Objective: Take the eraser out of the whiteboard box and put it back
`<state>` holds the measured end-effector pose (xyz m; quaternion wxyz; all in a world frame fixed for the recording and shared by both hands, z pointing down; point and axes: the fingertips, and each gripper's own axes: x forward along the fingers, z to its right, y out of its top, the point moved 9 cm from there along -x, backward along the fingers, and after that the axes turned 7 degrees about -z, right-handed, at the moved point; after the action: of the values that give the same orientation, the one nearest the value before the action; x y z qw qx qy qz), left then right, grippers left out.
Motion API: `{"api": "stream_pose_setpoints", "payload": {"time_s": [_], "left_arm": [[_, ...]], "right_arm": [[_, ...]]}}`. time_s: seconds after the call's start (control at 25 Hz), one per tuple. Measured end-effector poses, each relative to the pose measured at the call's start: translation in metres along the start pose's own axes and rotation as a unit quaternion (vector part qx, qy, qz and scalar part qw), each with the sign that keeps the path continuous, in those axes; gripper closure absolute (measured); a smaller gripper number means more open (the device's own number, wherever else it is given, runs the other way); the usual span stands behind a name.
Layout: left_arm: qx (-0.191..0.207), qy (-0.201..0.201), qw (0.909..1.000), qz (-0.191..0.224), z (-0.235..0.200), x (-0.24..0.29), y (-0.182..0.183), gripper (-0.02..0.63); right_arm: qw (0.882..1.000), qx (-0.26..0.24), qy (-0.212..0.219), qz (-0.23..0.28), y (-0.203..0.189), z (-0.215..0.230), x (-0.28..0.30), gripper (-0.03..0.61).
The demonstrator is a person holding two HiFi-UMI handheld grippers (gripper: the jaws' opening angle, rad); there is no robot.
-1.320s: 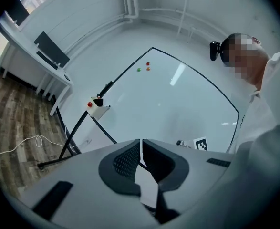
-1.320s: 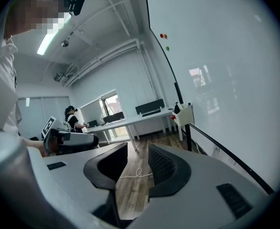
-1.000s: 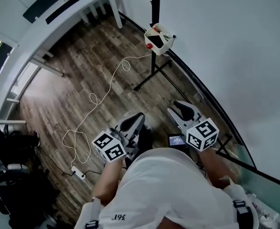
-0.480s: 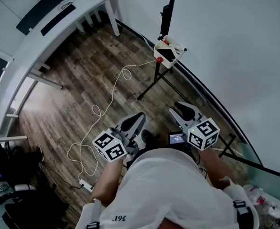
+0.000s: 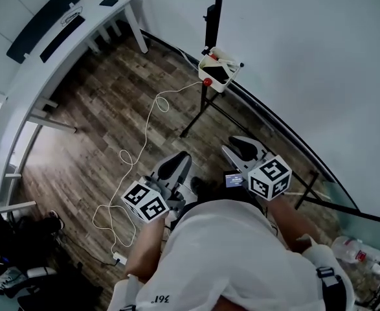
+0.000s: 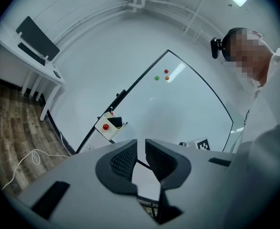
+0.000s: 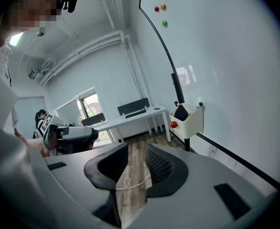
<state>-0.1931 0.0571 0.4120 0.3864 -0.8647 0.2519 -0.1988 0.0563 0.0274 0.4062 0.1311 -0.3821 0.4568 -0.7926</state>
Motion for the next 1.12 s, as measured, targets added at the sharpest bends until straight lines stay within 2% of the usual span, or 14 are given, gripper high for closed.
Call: {"api": "stream_pose_setpoints", "payload": {"time_s": [0.64, 1.12], "left_arm": [[-0.013, 0.021, 0.9996, 0.015, -0.001, 0.035, 0.005, 0.557], [-0.02, 0.019, 0.9996, 0.005, -0.002, 0.057, 0.006, 0.557]], "right_arm": [[0.999, -0.021, 0.018, -0.019, 0.023, 0.039, 0.007, 0.446], [0.999, -0.018, 0.017, -0.025, 0.024, 0.061, 0.006, 0.446]]}}
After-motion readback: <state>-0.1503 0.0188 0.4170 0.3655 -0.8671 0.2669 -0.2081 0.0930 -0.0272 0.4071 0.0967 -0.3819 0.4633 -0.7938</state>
